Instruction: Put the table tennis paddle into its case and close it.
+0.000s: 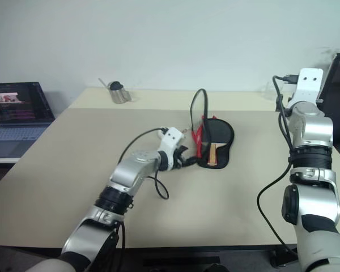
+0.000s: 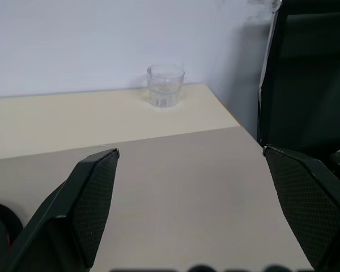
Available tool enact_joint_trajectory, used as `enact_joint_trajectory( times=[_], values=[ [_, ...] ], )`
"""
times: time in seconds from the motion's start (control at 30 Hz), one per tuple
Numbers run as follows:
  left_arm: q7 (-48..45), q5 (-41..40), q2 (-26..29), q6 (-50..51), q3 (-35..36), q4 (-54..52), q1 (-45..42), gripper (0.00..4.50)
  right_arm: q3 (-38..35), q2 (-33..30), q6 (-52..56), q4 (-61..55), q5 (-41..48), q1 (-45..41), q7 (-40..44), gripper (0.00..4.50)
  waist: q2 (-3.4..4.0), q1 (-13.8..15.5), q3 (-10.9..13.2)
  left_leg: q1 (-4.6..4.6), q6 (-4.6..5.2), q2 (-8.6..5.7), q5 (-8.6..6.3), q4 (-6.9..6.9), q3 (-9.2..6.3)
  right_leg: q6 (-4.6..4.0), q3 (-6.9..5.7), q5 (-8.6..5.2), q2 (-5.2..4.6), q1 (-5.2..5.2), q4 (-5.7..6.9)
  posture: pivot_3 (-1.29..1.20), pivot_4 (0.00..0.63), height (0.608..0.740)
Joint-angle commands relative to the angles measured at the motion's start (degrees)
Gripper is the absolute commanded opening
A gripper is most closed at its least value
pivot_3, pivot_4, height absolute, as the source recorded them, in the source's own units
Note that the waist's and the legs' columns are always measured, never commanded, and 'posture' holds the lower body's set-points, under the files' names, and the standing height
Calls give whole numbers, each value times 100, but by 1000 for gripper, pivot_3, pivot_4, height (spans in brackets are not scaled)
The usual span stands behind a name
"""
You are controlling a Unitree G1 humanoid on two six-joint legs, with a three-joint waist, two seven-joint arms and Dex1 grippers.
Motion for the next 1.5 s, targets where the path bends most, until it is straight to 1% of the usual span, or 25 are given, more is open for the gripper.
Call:
enact_joint_trajectory(
  times=[0.03,0.17,0.33,0.43,0.5,0.53,0.6,0.63,0.73,0.87,0.93,1.03,1.1,1.17,1.3,1.43,1.5],
  values=[
    [-14,337,-21,-175,-374,-147,5,3620,-40,1,43,-382,11,1,-25,4470,0,5,0,0,0,0,0,0,0,0,0,0,0,0,0,0,150,740],
    [-66,680,42,-276,-759,-84,67,3620,1,56,124,-483,9,43,-9,4470,0,6,0,0,0,-2,0,0,3,0,2,0,0,1,-1,0,150,740],
    [-146,806,144,-322,-767,-59,107,3620,50,76,170,-544,19,60,75,4470,1,6,-1,1,0,-1,0,0,0,0,0,0,0,1,0,0,150,740],
    [-237,749,171,-309,-636,-126,94,3620,54,151,327,-588,217,35,406,4470,1,0,-1,1,0,0,0,0,1,0,1,0,0,1,0,0,150,740],
    [-441,617,326,-257,-501,-382,140,3620,164,231,934,-751,558,84,1023,4470,2,-15,-1,3,0,0,0,0,1,0,1,0,0,1,1,0,150,740],
    [-587,501,462,-259,-377,-584,187,3620,275,256,1497,-876,810,175,1423,4470,2,-39,-1,3,0,3,0,0,1,0,2,0,2,1,1,0,150,740],
    [-944,84,739,-171,13,-1062,299,3620,705,145,2197,-1362,1110,567,2178,4470,2,-48,-1,4,1,11,0,-1,-2,-1,1,0,2,1,1,0,150,740],
    [-1156,-167,889,-119,230,-1322,369,3620,881,65,2428,-1599,1195,780,2424,4470,2,-43,-1,3,0,15,0,-2,-6,-1,-2,0,3,1,1,0,150,740],
    [-1869,-753,1554,-202,707,-2092,680,3620,917,24,3016,-1877,1490,1224,2758,4470,2,-9,-1,-2,0,17,0,-3,-17,-2,-9,-1,9,0,-1,0,150,740],
    [-2353,-1451,2158,-145,1415,-2699,1026,3620,1084,143,2805,-1936,1430,1524,2883,4470,3,-3,0,0,0,2,0,5,-15,-1,-1,-1,4,3,-1,0,150,740],
    [-2450,-1691,2415,-38,1724,-2865,1195,3620,1006,317,2752,-1832,1467,1514,2848,4470,3,-2,0,0,0,0,0,14,-16,4,1,2,4,6,-3,0,150,740],
    [-2802,-2013,3075,112,2189,-3143,1705,3620,914,556,2657,-1619,1437,1454,2728,4470,3,-36,0,5,0,6,0,17,-16,4,-1,3,11,13,-2,0,150,740],
    [-2753,-2200,3335,190,2618,-3157,1921,3620,908,655,2577,-1538,1428,1483,2739,4470,2,-33,0,5,0,11,0,14,-21,1,-3,3,11,10,0,0,150,740],
    [-2735,-2293,3567,203,2890,-3189,2133,3620,943,713,2474,-1410,1391,1533,2751,4470,2,-11,0,4,0,15,0,14,-24,0,-9,2,11,10,-1,0,150,740],
    [-2590,-2340,3781,203,3056,-3255,2351,3620,944,816,2234,-1103,1383,1521,2809,4470,2,13,0,4,0,7,0,15,-20,0,-7,2,11,12,-4,0,150,740],
    [-2446,-2407,3755,232,3003,-3363,2364,3620,931,911,2020,-743,1329,1451,2734,4470,1,35,0,0,0,3,0,17,-20,1,-3,3,9,15,-6,0,150,740],
    [-2330,-2428,3705,258,2929,-3447,2358,3620,791,1004,1958,-526,1402,1417,2677,4470,1,25,-1,0,1,3,0,16,-19,1,-1,2,9,15,-7,0,150,740]
  ],
)
